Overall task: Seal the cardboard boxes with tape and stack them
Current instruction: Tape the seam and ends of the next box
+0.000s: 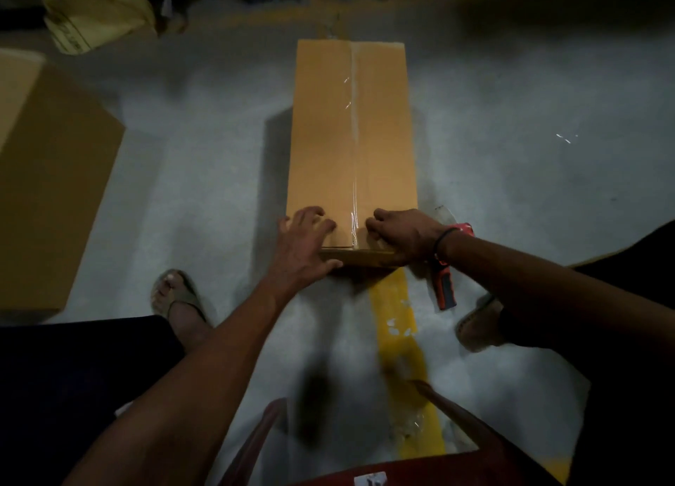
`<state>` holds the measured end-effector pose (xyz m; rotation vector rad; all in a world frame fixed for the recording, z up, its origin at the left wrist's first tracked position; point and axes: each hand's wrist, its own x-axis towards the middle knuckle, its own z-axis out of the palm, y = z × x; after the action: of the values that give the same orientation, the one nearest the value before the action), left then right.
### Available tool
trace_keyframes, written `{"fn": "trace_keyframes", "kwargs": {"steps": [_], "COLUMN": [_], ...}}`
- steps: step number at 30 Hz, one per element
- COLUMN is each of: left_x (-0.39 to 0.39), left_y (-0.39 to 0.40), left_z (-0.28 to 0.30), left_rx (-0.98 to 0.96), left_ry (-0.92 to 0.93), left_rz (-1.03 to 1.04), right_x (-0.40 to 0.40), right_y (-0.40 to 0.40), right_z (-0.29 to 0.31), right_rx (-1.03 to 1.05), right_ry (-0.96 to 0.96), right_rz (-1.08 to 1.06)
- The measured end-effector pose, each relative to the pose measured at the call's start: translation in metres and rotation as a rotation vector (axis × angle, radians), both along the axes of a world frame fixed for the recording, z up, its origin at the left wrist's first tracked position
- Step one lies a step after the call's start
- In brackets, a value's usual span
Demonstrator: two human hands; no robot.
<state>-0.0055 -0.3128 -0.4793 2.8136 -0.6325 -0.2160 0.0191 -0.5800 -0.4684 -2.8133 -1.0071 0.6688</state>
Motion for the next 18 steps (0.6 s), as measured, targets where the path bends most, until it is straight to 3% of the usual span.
{"fn": "trace_keyframes", "kwargs": {"steps": [6, 12, 18], "left_x": [-0.003, 0.021, 0.030], "left_y": [-0.061, -0.019, 0.047], "left_z": [-0.004, -0.002, 0.006], "left_rx": [0.049, 0.140, 0.168], "left_ry": [0.005, -0.024, 0.040], "left_rz": [-0.060, -0.217, -0.138], "right_x": [-0.006, -0.003, -0.005], "right_y": [0.026, -0.003, -0.017], "right_z": [-0.011, -0.005, 0.000], "right_rx": [0.035, -0.016, -0.023], "right_ry": [-0.040, -0.014, 0.036], "right_rz": [-0.117, -0.075, -0.077]}}
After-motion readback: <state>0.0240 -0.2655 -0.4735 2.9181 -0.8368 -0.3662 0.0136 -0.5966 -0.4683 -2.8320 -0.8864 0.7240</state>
